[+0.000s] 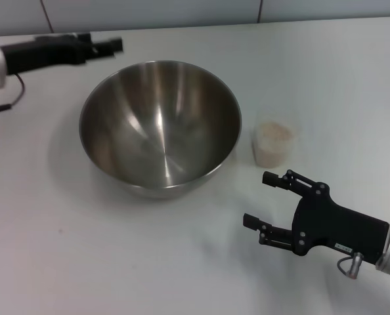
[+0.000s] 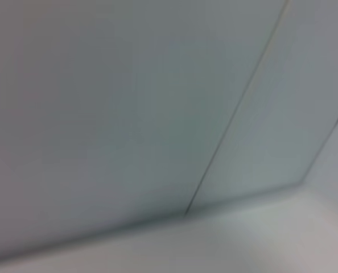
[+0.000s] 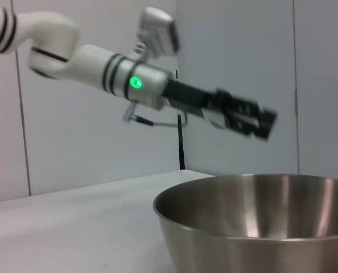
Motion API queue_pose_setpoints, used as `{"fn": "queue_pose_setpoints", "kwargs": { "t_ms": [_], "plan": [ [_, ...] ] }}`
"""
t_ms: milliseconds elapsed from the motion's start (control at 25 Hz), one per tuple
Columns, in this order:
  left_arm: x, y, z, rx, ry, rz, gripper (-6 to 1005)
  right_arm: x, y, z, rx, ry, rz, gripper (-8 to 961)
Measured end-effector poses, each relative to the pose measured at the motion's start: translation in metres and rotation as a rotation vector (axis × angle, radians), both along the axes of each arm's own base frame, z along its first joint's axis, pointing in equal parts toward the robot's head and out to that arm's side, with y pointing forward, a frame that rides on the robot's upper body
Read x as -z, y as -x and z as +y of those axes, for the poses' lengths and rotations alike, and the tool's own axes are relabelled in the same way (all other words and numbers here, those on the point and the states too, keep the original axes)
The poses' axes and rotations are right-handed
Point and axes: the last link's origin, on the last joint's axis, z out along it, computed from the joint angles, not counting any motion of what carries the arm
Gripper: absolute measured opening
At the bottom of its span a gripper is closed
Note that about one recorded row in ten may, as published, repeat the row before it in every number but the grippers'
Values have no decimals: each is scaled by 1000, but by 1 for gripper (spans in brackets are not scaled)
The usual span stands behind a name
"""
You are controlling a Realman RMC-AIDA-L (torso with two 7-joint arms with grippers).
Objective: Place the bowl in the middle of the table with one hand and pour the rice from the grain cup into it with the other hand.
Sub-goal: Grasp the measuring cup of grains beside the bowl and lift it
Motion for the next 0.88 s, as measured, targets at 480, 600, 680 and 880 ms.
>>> {"fn": "queue_pose_setpoints", "kwargs": {
  "t_ms": [480, 600, 680, 880],
  "plan": [
    [-22, 70, -100, -100, -177, -553, 848, 0, 2, 4, -8, -2, -3, 820],
    [-18, 81, -120, -100, -193, -579, 848, 0, 2, 5, -7, -2, -6, 819],
    [-17, 88, -144, -44, -229, -574, 848, 0, 2, 5, -6, -2, -9, 819],
    [-4, 93, -174, 69, -297, -485, 848, 1, 1, 5, -4, -2, -10, 819]
  ]
}}
